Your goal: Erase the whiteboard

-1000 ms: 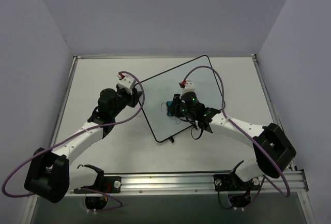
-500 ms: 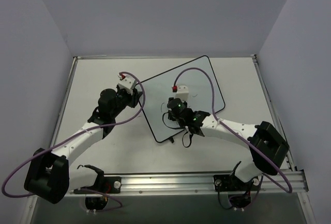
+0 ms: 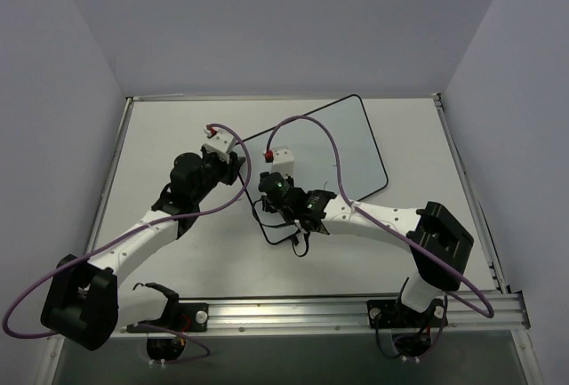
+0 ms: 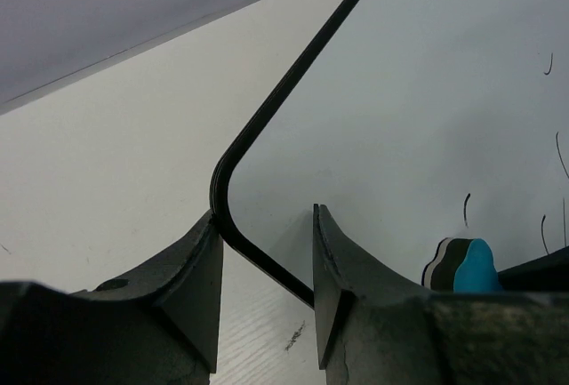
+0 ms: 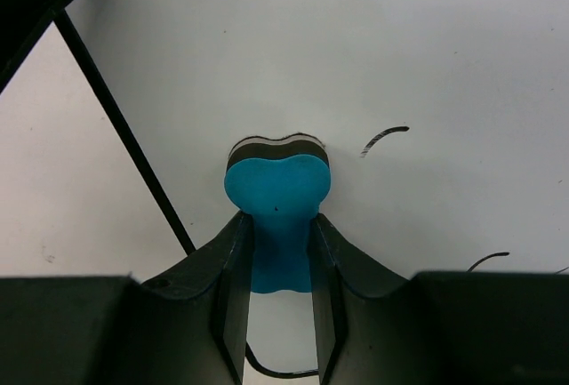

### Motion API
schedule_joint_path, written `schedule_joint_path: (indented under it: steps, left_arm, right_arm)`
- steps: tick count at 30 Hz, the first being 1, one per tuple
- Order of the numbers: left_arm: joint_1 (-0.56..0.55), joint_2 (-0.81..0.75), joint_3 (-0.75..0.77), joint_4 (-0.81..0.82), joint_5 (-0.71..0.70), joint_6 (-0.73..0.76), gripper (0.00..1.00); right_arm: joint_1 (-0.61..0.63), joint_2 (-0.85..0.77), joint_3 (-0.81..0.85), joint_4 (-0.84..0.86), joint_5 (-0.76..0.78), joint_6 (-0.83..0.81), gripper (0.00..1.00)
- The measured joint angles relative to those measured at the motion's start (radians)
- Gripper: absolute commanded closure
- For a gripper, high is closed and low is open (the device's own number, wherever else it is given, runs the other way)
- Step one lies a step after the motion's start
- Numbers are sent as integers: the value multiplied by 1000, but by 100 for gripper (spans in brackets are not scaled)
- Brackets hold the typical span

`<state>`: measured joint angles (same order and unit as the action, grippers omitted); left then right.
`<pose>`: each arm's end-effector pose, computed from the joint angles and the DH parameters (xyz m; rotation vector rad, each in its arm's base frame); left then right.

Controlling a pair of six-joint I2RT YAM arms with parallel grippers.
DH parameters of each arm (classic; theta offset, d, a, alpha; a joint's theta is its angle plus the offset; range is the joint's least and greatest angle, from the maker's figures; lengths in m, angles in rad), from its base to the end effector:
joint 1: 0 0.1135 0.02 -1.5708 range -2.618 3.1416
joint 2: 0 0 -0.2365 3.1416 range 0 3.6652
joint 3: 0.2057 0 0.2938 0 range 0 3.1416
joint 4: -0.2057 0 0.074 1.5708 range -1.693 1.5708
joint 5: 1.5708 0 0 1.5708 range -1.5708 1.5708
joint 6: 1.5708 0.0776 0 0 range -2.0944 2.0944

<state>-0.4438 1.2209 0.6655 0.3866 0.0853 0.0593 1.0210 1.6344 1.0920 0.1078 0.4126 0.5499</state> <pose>0.3260 -0.1623 0.2096 0.4970 1.6803 -0.3557 0.2585 0.3623 0.1914 -0.2070 2.0073 0.6068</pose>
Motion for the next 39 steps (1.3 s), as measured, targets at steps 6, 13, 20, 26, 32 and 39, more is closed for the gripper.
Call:
schedule_joint_path:
  steps: [6, 13, 20, 26, 32, 39]
  left_arm:
    - [0, 7, 0, -1, -13, 0, 98]
    - [-1, 7, 0, -12, -29, 36, 98]
    - [-14, 9, -3, -24, -45, 127, 98]
    - [-19, 7, -3, -21, -53, 186, 98]
    - [-19, 6, -3, -27, -63, 222, 98]
    - [-19, 6, -8, -50, -85, 249, 98]
  right_arm:
    - [-115, -24, -4, 22, -81, -5, 100]
    - [-334, -61, -58, 97, -147, -24, 100]
    - [-610, -83, -171, 174, -256, -50, 100]
    - [-731, -84, -193, 171, -367, -69, 100]
    - [-760, -86, -173, 127, -467, -91, 100]
    - [-527, -199, -247, 53, -404, -87, 100]
